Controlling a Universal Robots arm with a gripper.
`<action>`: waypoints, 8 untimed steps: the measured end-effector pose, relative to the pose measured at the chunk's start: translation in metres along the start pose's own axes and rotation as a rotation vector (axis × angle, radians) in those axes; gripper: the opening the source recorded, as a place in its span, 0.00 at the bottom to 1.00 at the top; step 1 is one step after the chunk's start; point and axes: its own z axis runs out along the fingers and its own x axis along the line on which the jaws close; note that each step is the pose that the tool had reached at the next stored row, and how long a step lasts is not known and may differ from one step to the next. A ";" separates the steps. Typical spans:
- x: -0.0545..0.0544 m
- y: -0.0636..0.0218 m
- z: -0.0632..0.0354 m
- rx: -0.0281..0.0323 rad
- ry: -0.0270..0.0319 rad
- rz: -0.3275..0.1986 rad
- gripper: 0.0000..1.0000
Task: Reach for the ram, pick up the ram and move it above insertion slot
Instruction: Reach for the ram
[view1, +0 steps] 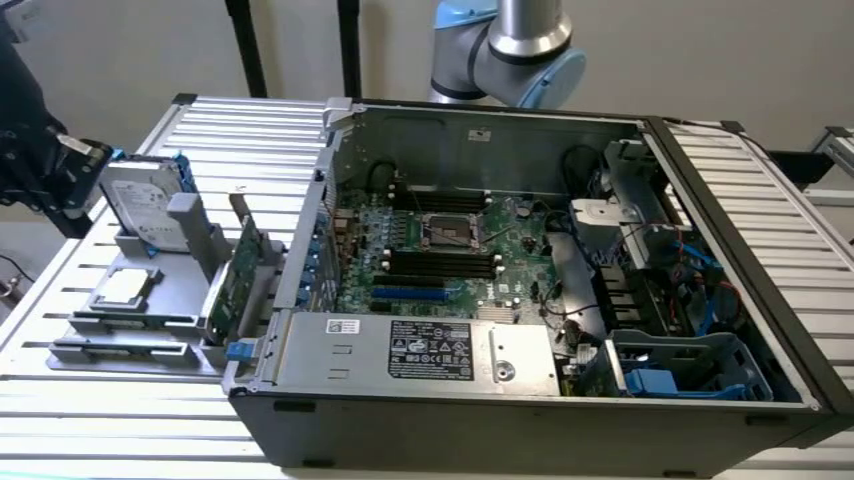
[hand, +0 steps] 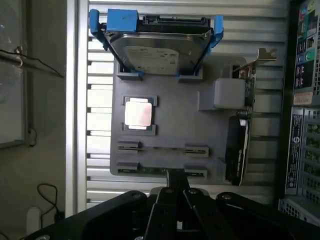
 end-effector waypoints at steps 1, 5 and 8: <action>0.000 -0.0012 0.0005 0.0000 0.0003 0.000 0.11; 0.000 -0.0024 0.0024 0.0010 0.0014 0.000 0.11; 0.001 -0.0031 0.0032 0.0006 0.0017 -0.013 0.11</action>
